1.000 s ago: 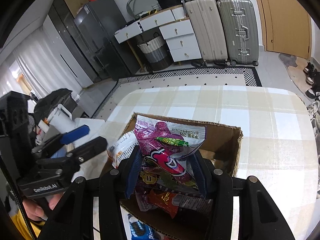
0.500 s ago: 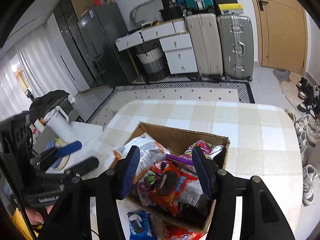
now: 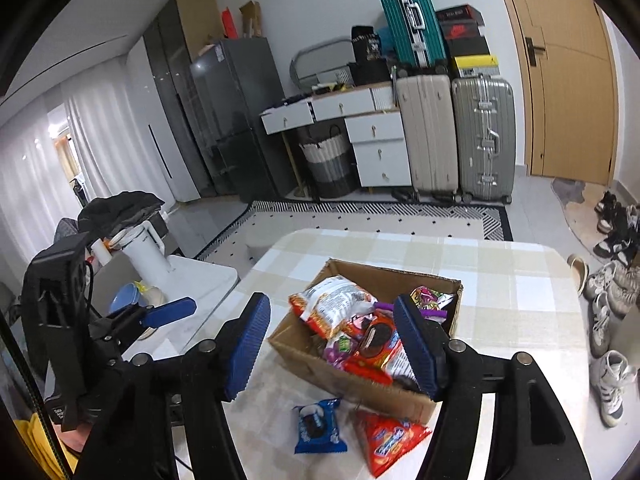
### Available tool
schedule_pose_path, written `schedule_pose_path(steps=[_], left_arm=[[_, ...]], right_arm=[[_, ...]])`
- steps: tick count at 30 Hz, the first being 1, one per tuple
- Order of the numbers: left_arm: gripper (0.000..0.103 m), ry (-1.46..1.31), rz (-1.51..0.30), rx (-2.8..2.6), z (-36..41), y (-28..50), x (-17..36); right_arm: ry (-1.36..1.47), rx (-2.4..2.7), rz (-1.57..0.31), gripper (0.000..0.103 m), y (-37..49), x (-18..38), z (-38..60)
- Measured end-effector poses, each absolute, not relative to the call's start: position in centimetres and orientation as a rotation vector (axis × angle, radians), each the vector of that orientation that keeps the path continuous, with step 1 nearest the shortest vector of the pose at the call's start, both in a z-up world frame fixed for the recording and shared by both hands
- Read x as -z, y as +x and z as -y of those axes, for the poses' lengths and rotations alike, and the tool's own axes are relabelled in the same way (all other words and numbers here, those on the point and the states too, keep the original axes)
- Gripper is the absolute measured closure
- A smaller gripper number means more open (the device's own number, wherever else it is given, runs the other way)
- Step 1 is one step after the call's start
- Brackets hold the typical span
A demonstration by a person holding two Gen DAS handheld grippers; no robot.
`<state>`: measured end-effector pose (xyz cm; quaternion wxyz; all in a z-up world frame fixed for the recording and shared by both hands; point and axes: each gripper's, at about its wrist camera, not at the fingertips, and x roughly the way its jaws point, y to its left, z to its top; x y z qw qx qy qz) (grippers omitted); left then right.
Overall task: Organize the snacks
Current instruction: 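Open the right tool to drop the purple candy bag into the box, then move both tools toward the blue Oreo pack and red chip packet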
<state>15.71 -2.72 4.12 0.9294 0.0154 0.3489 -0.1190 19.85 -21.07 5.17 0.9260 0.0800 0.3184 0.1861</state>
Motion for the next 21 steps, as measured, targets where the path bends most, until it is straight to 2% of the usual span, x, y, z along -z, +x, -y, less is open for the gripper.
schedule_pose_path(steps=[3,7,9,11,13,15,21], left_arm=[[0.017,0.045,-0.718,0.236,2.9,14.0,-4.9],[0.016,0.043,-0.699,0.229,2.8,11.1,-5.9],[0.013,0.033,-0.688,0.233,2.6,9.5,-6.3],[0.001,0.025,-0.670,0.230,2.4,7.6,-6.6],[0.001,0.016,-0.639,0.232,2.2,5.5,-7.1],[0.001,0.007,-0.614,0.236,1.9,3.5,-7.6],[0.001,0.013,-0.514,0.224,1.2,-2.9,-8.7]], right_arm=[[0.165,-0.374,-0.610,0.029,17.1,-6.3,21.2],[0.121,-0.371,-0.526,0.029,12.5,-7.3,20.9],[0.119,-0.385,-0.503,0.029,10.2,-7.4,20.7],[0.115,-0.395,-0.484,0.028,8.4,-7.5,20.4],[0.123,-0.403,-0.439,0.026,5.4,-7.8,20.2],[0.145,-0.416,-0.402,0.017,3.2,-7.9,20.2],[0.189,-0.439,-0.326,0.009,-2.9,-7.3,19.5]])
